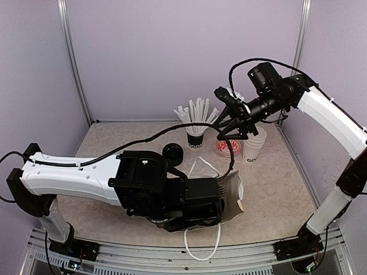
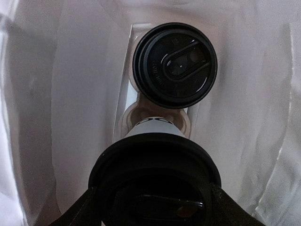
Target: Pack the takeout coffee
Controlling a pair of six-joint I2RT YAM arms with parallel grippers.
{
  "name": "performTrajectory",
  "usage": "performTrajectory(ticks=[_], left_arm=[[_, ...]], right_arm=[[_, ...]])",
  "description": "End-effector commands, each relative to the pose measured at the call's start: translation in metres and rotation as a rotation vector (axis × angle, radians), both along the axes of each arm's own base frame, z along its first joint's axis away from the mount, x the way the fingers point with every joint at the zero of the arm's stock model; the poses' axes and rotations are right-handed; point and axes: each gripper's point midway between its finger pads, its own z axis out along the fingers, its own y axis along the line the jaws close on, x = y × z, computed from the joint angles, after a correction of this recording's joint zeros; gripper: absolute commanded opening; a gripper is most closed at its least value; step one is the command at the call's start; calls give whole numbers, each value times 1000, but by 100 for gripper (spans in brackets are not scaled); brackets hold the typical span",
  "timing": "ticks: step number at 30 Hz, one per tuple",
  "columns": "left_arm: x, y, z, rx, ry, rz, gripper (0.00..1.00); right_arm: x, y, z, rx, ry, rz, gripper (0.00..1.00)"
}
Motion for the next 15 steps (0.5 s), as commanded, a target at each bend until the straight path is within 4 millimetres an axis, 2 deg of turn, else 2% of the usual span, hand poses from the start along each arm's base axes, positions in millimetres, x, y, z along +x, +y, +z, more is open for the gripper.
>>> performTrajectory(ticks=[1,6,11,15], left_arm=[[2,7,-10,12,11,52,61],[-6,7,-16,19,38,69,61],[-6,16,-41,72,37,103,57],[-6,19,-49,89,35,134,56]], right_arm=[[35,9,-55,-81,75,-47,50],[42,16,-89,-113,139,-13,50],[47,17,-127,-159,189,-16,50],[46,19,-142,-168,217,0,50]])
